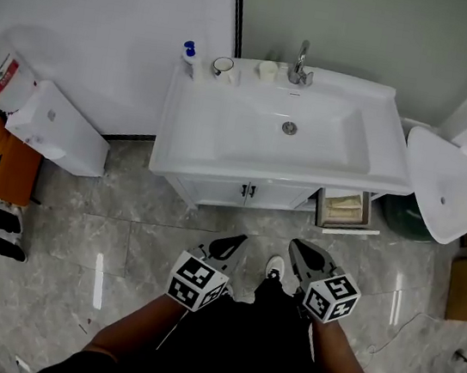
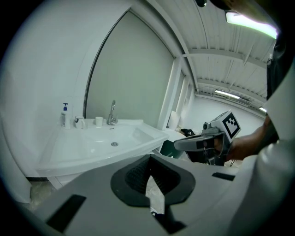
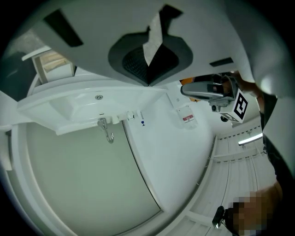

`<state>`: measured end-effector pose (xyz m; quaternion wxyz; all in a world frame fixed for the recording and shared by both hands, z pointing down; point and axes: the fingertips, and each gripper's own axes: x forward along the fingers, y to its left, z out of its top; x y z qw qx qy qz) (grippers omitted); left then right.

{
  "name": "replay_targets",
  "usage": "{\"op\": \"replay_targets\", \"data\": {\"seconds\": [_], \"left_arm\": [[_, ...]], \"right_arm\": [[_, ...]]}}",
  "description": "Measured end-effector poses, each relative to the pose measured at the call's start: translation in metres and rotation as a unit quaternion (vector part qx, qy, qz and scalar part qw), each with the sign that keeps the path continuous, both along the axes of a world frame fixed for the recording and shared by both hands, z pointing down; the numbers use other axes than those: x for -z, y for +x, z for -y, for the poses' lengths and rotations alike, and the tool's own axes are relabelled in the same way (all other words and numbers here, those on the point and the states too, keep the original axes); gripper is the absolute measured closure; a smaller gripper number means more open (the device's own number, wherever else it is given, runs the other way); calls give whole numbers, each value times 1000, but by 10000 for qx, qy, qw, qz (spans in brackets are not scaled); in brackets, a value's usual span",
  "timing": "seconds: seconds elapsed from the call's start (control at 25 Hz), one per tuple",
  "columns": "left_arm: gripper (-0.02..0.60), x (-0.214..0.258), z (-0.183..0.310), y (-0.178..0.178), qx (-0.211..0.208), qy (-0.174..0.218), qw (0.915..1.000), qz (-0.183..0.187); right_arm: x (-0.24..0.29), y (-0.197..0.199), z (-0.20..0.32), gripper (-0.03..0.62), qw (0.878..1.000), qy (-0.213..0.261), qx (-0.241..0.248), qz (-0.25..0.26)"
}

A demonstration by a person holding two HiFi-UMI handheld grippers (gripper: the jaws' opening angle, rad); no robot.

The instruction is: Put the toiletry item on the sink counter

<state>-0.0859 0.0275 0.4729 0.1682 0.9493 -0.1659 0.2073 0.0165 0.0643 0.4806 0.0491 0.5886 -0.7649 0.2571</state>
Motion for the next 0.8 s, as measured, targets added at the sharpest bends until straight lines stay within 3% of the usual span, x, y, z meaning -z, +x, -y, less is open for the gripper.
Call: {"op": "replay_targets", "data": {"seconds": [0.36,0.8], "left_arm": [[581,3,-14,8,253,98,9996,59],[581,6,-41,52,555,100,9984,102]], "right_arm": [[-4,19,-21,592,9997,-116,107,-160],[5,64,-39,592,9988,20,423,-265]]}}
